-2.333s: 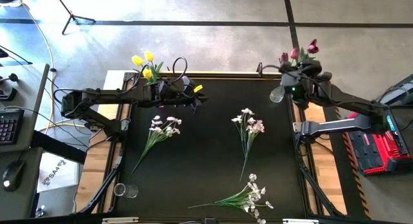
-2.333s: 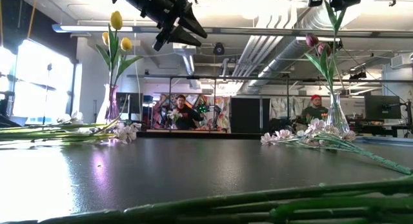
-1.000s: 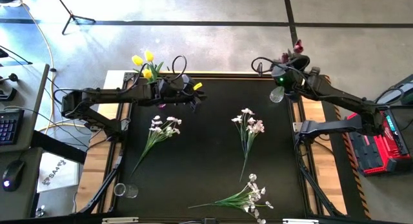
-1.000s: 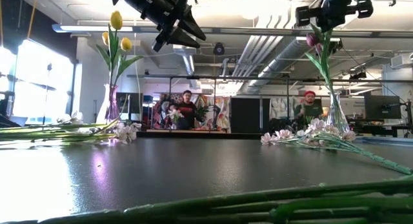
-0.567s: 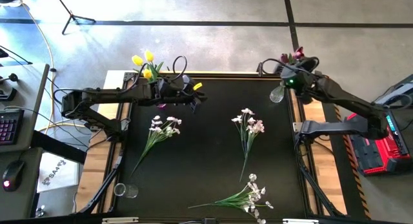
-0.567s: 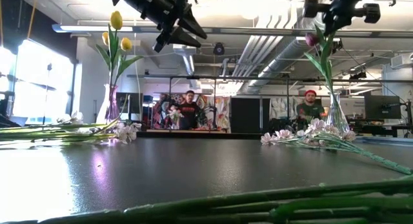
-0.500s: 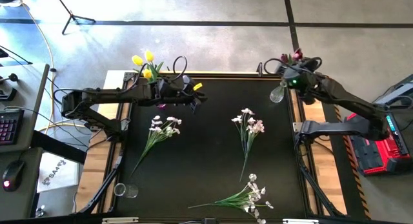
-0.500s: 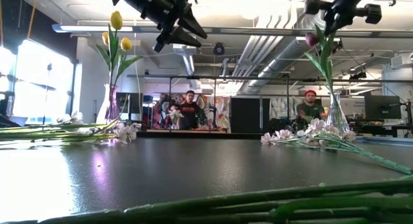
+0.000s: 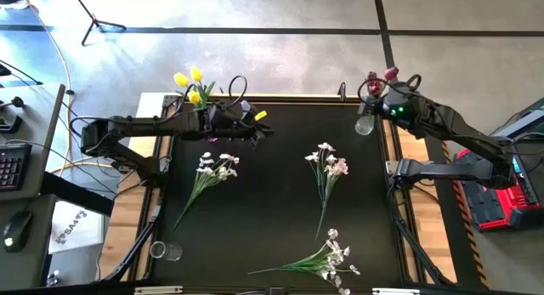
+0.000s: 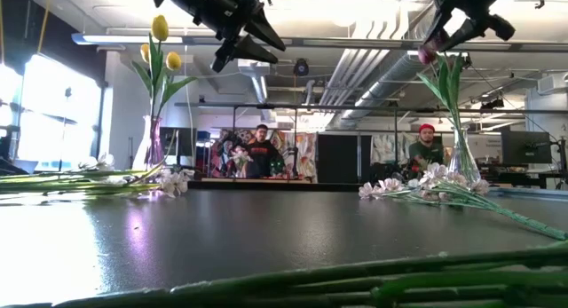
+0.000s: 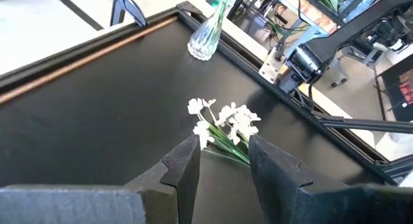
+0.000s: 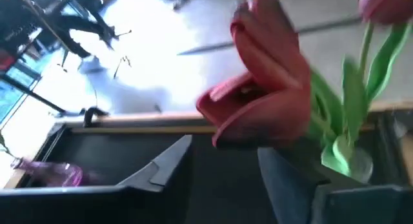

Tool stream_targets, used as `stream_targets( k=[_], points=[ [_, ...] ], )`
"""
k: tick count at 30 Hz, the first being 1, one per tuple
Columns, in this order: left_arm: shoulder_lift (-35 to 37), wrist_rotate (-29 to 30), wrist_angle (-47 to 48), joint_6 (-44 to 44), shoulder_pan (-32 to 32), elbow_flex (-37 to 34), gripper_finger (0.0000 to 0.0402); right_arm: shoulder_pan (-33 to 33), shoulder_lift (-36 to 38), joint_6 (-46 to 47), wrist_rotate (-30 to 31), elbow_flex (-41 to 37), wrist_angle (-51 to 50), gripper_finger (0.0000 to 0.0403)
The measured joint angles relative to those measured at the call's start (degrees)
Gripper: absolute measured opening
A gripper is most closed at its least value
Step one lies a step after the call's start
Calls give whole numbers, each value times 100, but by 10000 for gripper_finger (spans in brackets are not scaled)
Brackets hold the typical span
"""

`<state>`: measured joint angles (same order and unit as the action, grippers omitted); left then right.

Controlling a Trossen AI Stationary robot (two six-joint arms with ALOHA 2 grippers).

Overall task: Sort flowers into vase by color
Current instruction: Put the red flower into the top transparent vase, then put the left white flowers into the bottom transparent vase

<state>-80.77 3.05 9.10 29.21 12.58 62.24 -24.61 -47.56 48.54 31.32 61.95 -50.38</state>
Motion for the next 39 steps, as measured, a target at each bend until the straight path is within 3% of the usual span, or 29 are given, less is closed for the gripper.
stream_targets(
  k=[7,11,13,18,22,26,30,34,36,39],
  points=[
    [0,4,362,224,-121,-2,122,4,3,611,-203,0,-913,175],
    [-2,5,526,177,-246,-4,122,3,31,230,-565,0,-1008,170],
    [-2,-240,551,-3,-289,-4,121,2,52,-282,-1058,0,-758,170],
    [-2,-1198,566,-571,-448,-4,111,3,79,-1268,-2948,0,198,169],
    [-2,-372,1300,-328,-646,-4,109,5,33,-1637,-4109,0,861,169],
    [-2,357,2911,543,-660,-4,109,89,32,-1691,-4102,0,921,169],
    [-1,192,4581,1444,-762,-4,109,232,27,-1762,-3967,0,906,169],
    [11,-110,6318,2227,-1266,-151,108,305,3,-1783,-3862,0,910,169],
    [103,-177,6591,2469,-1604,-418,108,349,-26,-1811,-3833,0,932,169],
    [391,-588,6187,2856,-2043,-942,108,430,-95,-1829,-3834,0,1024,169]
  ],
)
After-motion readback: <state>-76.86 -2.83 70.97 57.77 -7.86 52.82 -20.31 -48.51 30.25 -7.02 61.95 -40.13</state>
